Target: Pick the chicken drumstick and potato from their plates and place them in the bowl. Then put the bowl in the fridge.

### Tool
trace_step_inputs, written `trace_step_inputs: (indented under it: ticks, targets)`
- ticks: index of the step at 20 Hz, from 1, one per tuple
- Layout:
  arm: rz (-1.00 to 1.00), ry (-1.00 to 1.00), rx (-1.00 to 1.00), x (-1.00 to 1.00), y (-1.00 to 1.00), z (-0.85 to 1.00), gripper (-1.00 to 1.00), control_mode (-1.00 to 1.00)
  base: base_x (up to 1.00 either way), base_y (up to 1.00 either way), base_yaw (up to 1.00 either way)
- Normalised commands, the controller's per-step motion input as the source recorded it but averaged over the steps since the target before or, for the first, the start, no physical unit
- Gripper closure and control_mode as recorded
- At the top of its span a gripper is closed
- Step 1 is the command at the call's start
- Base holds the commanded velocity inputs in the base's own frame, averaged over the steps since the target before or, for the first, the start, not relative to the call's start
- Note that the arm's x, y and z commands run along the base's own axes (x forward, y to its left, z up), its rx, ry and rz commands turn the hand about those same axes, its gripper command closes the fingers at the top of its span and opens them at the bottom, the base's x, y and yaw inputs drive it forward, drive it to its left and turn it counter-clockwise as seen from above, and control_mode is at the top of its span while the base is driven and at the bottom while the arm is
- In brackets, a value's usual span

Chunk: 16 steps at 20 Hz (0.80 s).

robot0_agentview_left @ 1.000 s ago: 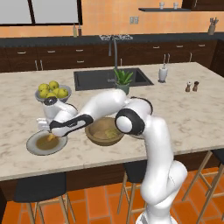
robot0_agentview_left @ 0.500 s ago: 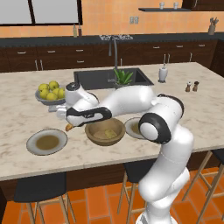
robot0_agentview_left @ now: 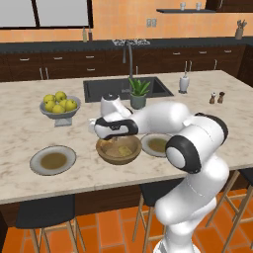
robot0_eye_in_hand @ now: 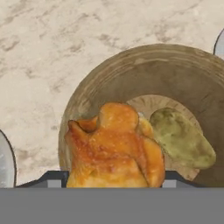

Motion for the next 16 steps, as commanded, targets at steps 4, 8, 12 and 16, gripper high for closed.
trace_step_inputs:
  ticks: [4, 8, 12, 16]
  targets:
    - [-0.01, 0.03, 0.00, 0.00, -0.34, -0.44, 1.00, -1.00, 0.00, 0.00, 0.00]
    - [0.00, 0.00, 0.00, 0.05, -0.16, -0.40, 1.00, -1.00, 0.00, 0.00, 0.00]
    - [0.00, 0.00, 0.00, 0.09, -0.11, -0.23, 1.00, -1.00, 0.00, 0.00, 0.00]
    - [0.00, 0.00, 0.00, 0.08, -0.19, -0.01, 1.00, -1.00, 0.00, 0.00, 0.00]
